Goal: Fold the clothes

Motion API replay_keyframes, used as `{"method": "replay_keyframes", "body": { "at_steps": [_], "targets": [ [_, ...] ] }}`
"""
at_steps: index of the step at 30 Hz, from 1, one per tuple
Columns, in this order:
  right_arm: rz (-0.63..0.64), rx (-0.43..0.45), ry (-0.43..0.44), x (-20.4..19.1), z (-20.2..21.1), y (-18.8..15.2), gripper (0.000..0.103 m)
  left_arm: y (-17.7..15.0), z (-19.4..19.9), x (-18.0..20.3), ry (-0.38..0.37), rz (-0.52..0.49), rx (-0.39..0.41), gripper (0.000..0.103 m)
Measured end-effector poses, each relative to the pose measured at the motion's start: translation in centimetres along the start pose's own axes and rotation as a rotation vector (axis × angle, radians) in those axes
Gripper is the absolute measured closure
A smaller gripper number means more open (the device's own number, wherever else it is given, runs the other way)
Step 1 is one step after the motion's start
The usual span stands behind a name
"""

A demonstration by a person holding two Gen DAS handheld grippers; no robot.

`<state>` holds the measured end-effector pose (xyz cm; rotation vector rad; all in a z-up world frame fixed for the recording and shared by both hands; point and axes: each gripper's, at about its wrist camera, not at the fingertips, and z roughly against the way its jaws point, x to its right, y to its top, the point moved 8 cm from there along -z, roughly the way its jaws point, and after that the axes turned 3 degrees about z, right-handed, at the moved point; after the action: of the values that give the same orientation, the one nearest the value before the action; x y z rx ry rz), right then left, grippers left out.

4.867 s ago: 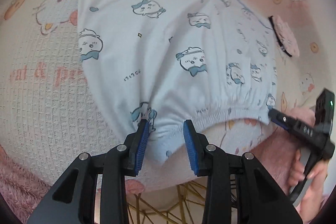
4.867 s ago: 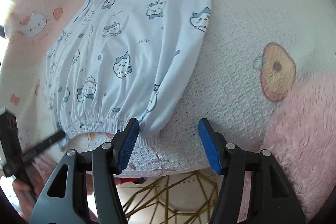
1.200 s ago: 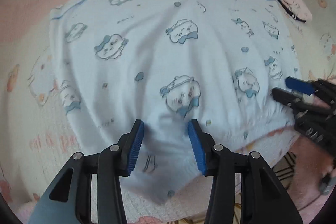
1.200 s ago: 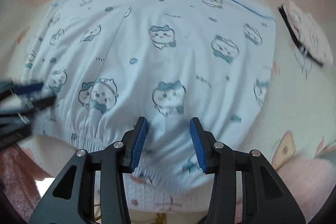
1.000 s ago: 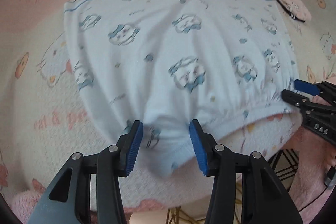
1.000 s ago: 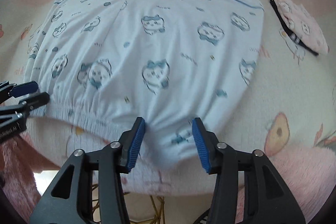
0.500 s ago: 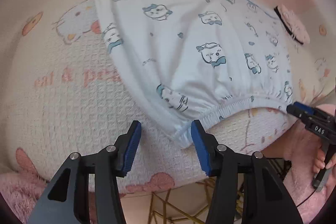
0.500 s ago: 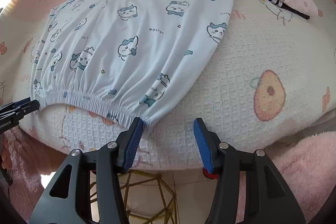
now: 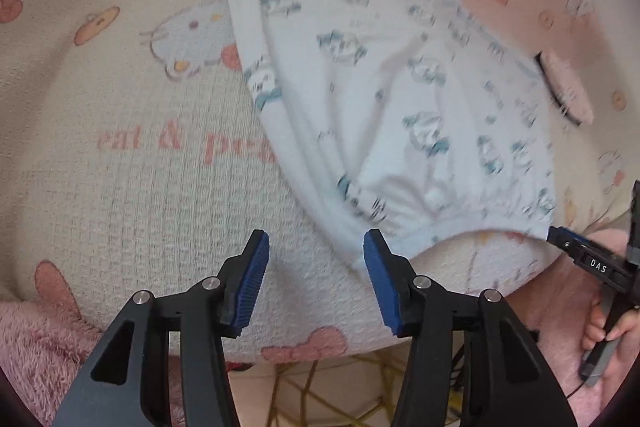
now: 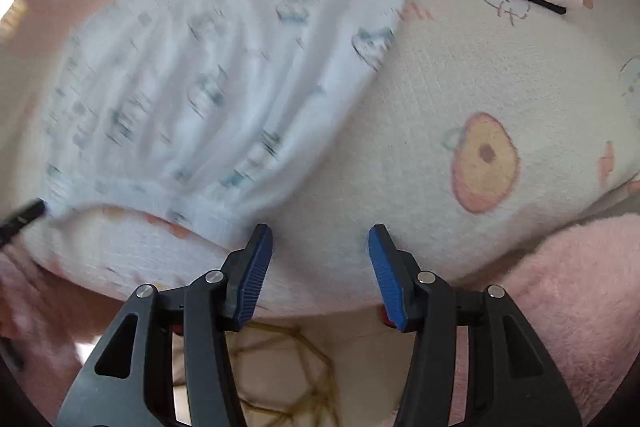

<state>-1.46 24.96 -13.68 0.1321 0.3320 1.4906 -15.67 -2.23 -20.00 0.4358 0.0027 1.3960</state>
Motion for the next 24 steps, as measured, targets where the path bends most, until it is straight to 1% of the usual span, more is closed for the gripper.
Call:
{"method": "replay_keyframes", "body": {
  "at_steps": [3, 4, 6, 7, 9, 10, 12, 13, 14, 15, 16, 18, 20, 21, 22, 24],
  "targets": [
    [-0.05, 0.072, 0.075, -0.2, 1.0, 1.2, 0.051, 0.5, 0.8, -1.7, 0.002, 0.006, -0.001, 0.052],
    [-0.074, 0.076, 0.116, -0.3, 0.9, 1.3, 0.051, 0.2, 0.5, -1.4, 0.015, -0.001, -0.001, 0.052],
    [-0.147, 0.043, 0.208, -0.9, 0.0, 0.6, 0.051, 0.0, -0.3, -0.4, 0.032, -0.014, -0.002, 0.052],
    [-0.169, 0.028, 0.215, -1.3, -0.5, 0.5, 0.051, 0.3, -0.8, 0.1, 0.033, -0.02, -0.004, 0.052],
    [-0.21, -0.001, 0.216, -2.3, -1.5, 0.3, 0.051, 0.8, -1.9, 1.1, 0.035, -0.032, -0.008, 0.052],
    [-0.21, -0.007, 0.21, -2.5, -1.7, 0.3, 0.051, 1.1, -2.4, 1.6, 0.036, -0.037, -0.01, 0.052],
    [-0.188, -0.019, 0.185, -1.8, -2.1, 0.7, 0.051, 0.1, -2.9, 1.4, 0.052, -0.041, -0.018, 0.052],
    [-0.177, -0.025, 0.173, -1.4, -2.3, 0.9, 0.051, -0.5, -2.4, 0.8, 0.067, -0.044, -0.024, 0.052],
    [-0.175, -0.023, 0.156, -0.5, -2.4, 0.2, 0.051, -0.3, -3.1, 1.0, 0.086, -0.043, -0.028, 0.052],
    [-0.179, -0.005, 0.126, 0.2, -2.0, -0.1, 0.051, 0.0, -4.1, 1.4, 0.105, -0.042, -0.033, 0.052],
    [-0.181, 0.027, 0.101, 0.5, -1.3, 0.1, 0.051, 0.0, -4.1, 1.2, 0.097, -0.031, -0.033, 0.052],
    [-0.168, 0.08, 0.08, 0.4, -0.3, 0.8, 0.051, 0.0, -3.8, 0.9, 0.071, -0.007, -0.03, 0.052],
    [-0.127, 0.033, 0.069, -0.4, -1.3, 1.0, 0.051, 0.2, -3.7, 0.5, 0.049, 0.018, -0.028, 0.052],
    [-0.115, -0.004, 0.07, -0.7, -2.0, 0.7, 0.051, 0.2, -3.6, 0.3, 0.046, 0.026, -0.031, 0.052],
    [-0.125, -0.014, 0.082, -0.7, -2.3, 0.4, 0.051, 0.3, -3.8, 0.2, 0.044, 0.031, -0.035, 0.052],
    [-0.15, -0.027, 0.107, -0.7, -2.6, 0.1, 0.051, -0.1, -2.7, -0.9, 0.042, 0.038, -0.035, 0.052]
  ]
}}
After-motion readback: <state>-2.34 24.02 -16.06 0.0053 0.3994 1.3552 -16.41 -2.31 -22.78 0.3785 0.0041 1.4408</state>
